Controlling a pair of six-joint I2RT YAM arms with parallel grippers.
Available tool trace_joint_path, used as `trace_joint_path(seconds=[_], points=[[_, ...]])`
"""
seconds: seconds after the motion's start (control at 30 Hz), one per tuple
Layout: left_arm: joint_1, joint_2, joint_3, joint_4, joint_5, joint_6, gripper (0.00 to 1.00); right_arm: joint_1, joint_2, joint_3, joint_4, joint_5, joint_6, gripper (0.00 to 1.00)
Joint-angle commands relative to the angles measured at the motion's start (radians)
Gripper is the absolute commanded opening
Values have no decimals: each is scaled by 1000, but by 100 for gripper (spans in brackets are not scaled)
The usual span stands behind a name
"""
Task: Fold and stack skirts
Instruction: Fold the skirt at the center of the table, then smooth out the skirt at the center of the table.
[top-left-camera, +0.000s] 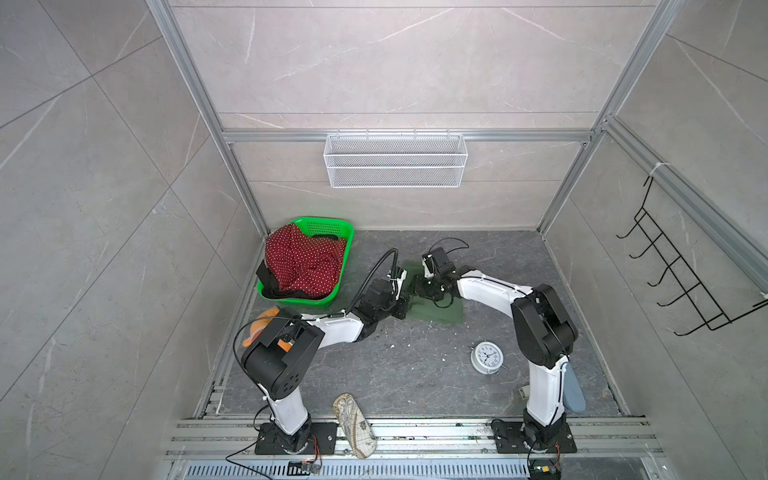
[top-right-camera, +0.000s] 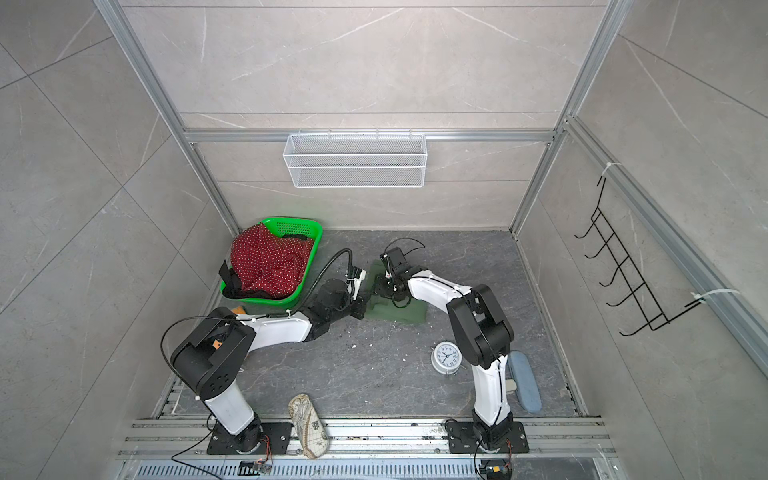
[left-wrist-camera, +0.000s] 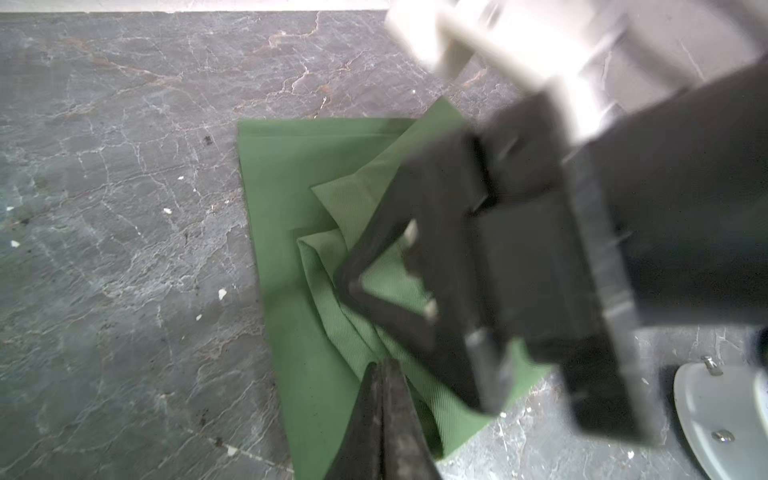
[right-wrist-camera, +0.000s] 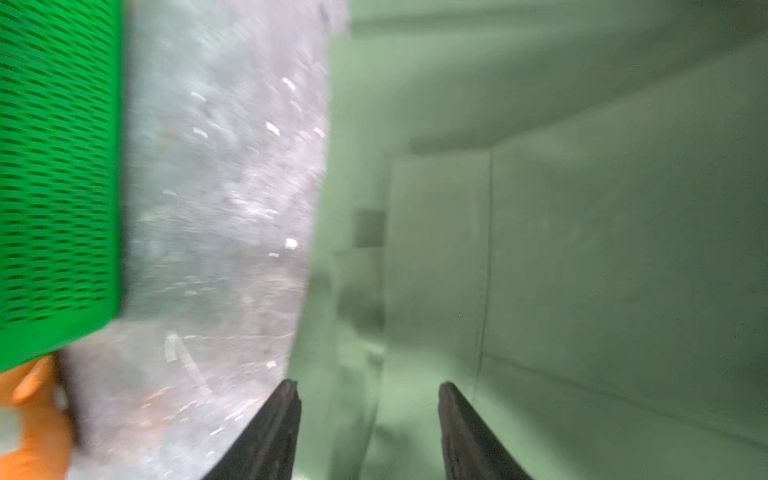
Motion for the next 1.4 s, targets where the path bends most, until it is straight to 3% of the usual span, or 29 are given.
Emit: trace_joint_path(seconds=[0.0, 0.2, 0.23, 0.33, 0.43, 0.67, 0.83, 0.93, 1.1, 1.2, 1.23, 1.37], points=[[4, -51, 9, -12, 21, -9, 0, -44, -108, 12, -45, 5, -33, 57], [-5, -30, 33, -29, 125, -80, 0, -130, -170, -51, -84, -2, -75, 58], [-4, -22, 37, -29, 149, -104, 5, -144, -174, -63, -87, -11, -86, 58], [-9, 3, 49, -29, 203, -163, 35, -165, -184, -109, -79, -20, -119, 58], [-18, 31, 61, -29, 229, -204, 49, -169, -181, -136, -84, -5, -144, 58], [-21, 112, 82, -5, 264, -299, 54, -170, -183, -187, -53, -32, -169, 58], [-21, 143, 77, 32, 265, -337, 69, -170, -208, -218, -42, -39, -184, 59], [-22, 144, 82, 29, 265, -340, 73, -171, -221, -230, -43, -38, -191, 60], [-21, 144, 102, -15, 250, -329, 73, -171, -231, -236, -46, -21, -194, 61], [-21, 153, 109, -25, 234, -327, 68, -174, -228, -229, -43, -25, -192, 61], [-23, 155, 109, -26, 227, -329, 65, -178, -226, -226, -38, -32, -189, 61], [-23, 166, 129, -46, 207, -318, 31, -220, -205, -210, 12, -109, -161, 61]])
